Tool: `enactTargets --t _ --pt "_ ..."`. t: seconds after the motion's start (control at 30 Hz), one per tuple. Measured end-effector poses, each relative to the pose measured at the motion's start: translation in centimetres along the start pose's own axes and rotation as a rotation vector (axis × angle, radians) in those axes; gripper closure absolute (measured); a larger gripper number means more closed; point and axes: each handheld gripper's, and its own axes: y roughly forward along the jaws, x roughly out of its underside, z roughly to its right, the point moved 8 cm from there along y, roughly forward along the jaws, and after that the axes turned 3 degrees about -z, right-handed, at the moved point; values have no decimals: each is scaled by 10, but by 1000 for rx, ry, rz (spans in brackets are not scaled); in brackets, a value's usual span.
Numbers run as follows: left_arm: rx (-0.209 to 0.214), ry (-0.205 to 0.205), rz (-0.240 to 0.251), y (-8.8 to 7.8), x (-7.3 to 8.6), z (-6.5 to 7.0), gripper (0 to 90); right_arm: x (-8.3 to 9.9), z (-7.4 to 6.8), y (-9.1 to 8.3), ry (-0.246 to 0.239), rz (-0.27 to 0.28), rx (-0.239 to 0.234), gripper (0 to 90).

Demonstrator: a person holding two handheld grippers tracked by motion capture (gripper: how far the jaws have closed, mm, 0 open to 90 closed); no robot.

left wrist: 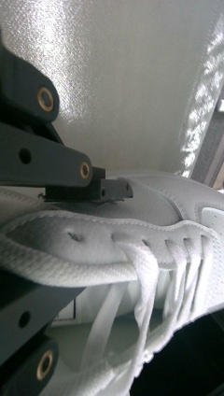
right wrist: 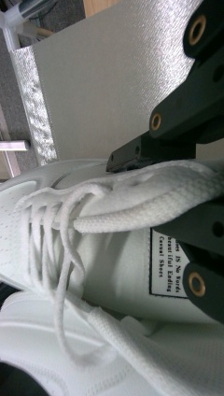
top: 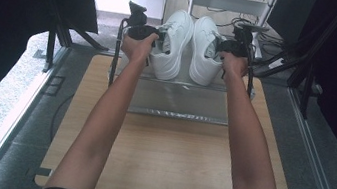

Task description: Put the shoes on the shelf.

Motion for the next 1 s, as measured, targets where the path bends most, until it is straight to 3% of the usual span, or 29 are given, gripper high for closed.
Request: enactTargets --t 0.1,0.2,0.23,0.3,0.37,0.5,0.6,0.63,0.7,0.73,0.77,0.87,0.93,1.0 --pt "-32 11 1 4 0 -6 775 0 -1 3 -4 24 24 816" --pt "4 34 4 8 1 -2 732 0 2 6 -6 19 23 810" --pt "-15 62 6 10 1 2 729 0 2 7 -18 17 21 798" --pt "-1 75 0 12 2 5 701 -1 -3 10 -73 14 -12 752" --pt "1 86 5 13 1 10 674 -1 -8 10 -130 31 15 734" --pt "7 99 6 13 2 14 624 0 -12 10 -153 37 30 707" --pt "9 124 3 12 2 13 604 0 -12 7 -152 43 6 642" --pt "42 124 6 11 2 14 555 0 -13 4 -142 41 -19 575" --pt "100 118 43 3 0 22 501 -4 -19 -8 -159 101 -42 506" --pt "100 118 43 3 0 22 488 -5 -21 -12 -179 110 -37 502" --pt "126 136 60 -5 -2 26 484 -5 -23 -16 -192 116 -41 498" --pt "163 142 83 -18 -4 31 481 -7 -32 -31 -238 152 -77 491" --pt "176 147 90 -25 -4 32 492 -7 -34 -35 -249 156 -84 485" --pt "191 182 120 -42 -2 32 515 -6 -36 -53 -281 185 -109 474"
